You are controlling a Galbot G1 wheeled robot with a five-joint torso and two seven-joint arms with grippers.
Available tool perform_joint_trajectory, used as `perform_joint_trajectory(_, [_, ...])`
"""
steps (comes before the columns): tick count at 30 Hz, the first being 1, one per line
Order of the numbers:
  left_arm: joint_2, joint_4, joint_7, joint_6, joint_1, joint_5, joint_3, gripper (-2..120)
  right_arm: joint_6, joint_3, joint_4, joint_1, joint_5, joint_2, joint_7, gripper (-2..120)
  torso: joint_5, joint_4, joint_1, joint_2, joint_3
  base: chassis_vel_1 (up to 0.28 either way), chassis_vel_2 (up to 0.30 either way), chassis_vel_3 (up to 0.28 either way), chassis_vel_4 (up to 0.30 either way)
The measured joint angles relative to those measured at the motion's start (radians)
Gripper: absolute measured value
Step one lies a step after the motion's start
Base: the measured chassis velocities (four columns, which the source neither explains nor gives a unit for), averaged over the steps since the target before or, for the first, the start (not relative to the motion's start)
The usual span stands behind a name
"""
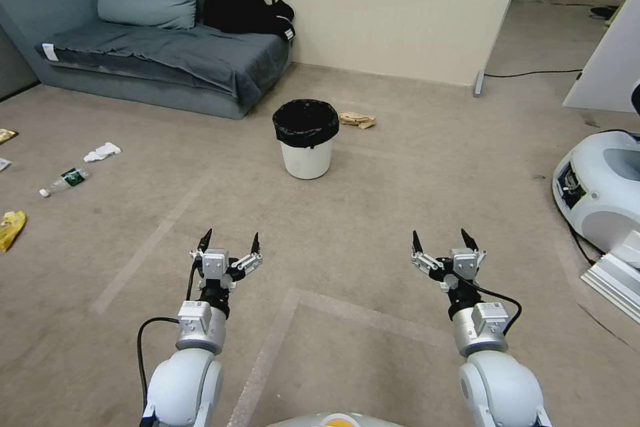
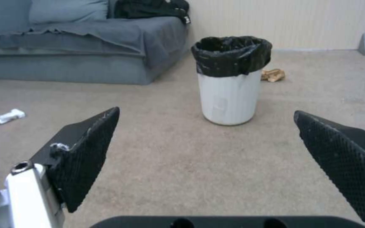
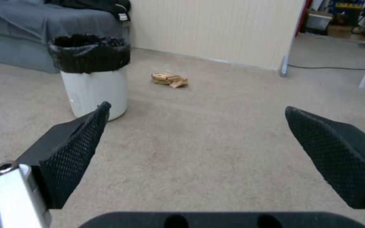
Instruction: Pick up the trash bin, then pick up the garbage from the floor and place it into the trash bin.
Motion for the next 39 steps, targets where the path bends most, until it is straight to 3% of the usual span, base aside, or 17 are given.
perform_joint_trajectory(2, [0.0,-0.019,-0.01,0.01,0.014,0.011,0.009,100,0.0,-0.008,0.019,-0.017,-0.013,0.005,0.003,100,0.0001,0.0,0.0,0.0,0.0,0.0,0.0,0.0,0.0])
perform_joint_trajectory(6, [-0.003,-0.175,-0.091,0.089,0.121,0.094,0.073,100,0.0,-0.065,0.174,-0.148,-0.111,0.04,0.03,100,0.0,-0.0001,0.0,0.0,0.0,0.0,0.0,0.0,0.0])
perform_joint_trajectory(10, [-0.004,-0.225,-0.117,0.114,0.156,0.121,0.093,100,0.001,-0.085,0.227,-0.193,-0.145,0.053,0.04,100,0.0,-0.0001,0.0,0.0,0.0,0.0,0.0,0.0,0.0])
perform_joint_trajectory(11, [-0.006,-0.297,-0.153,0.151,0.205,0.158,0.121,100,0.002,-0.109,0.294,-0.25,-0.188,0.068,0.052,100,0.0,0.0,0.0,0.0,0.0,0.0,0.0,0.0,0.0])
perform_joint_trajectory(14, [-0.008,-0.409,-0.216,0.209,0.283,0.217,0.169,100,0.004,-0.151,0.408,-0.346,-0.26,0.094,0.073,100,0.0,0.0,0.0,0.0,0.0,0.0,0.0,0.0,0.0])
perform_joint_trajectory(18, [-0.001,-0.437,-0.25,0.25,0.307,0.221,0.206,100,0.005,-0.167,0.453,-0.384,-0.289,0.103,0.081,100,-0.0001,-0.0001,0.0,0.0,0.0,0.0,0.0,0.0,0.0])
perform_joint_trajectory(25, [0.0,-0.434,-0.254,0.251,0.309,0.236,0.213,100,0.013,-0.17,0.454,-0.386,-0.29,0.103,0.081,100,0.0,-0.0001,0.0,0.0,0.0,0.0,0.0,0.0,0.0])
perform_joint_trajectory(30, [0.008,-0.434,-0.254,0.248,0.309,0.237,0.214,100,0.16,-0.193,0.392,-0.373,-0.229,0.105,0.074,100,0.0,0.0,0.0,0.0,0.0,0.0,0.0,0.0,0.0])
perform_joint_trajectory(39, [0.017,-0.434,-0.259,0.24,0.309,0.239,0.213,100,0.172,-0.195,0.392,-0.374,-0.23,0.104,0.066,100,0.0,-0.0001,0.0,0.0,0.0,0.0,0.0,0.0,0.0])
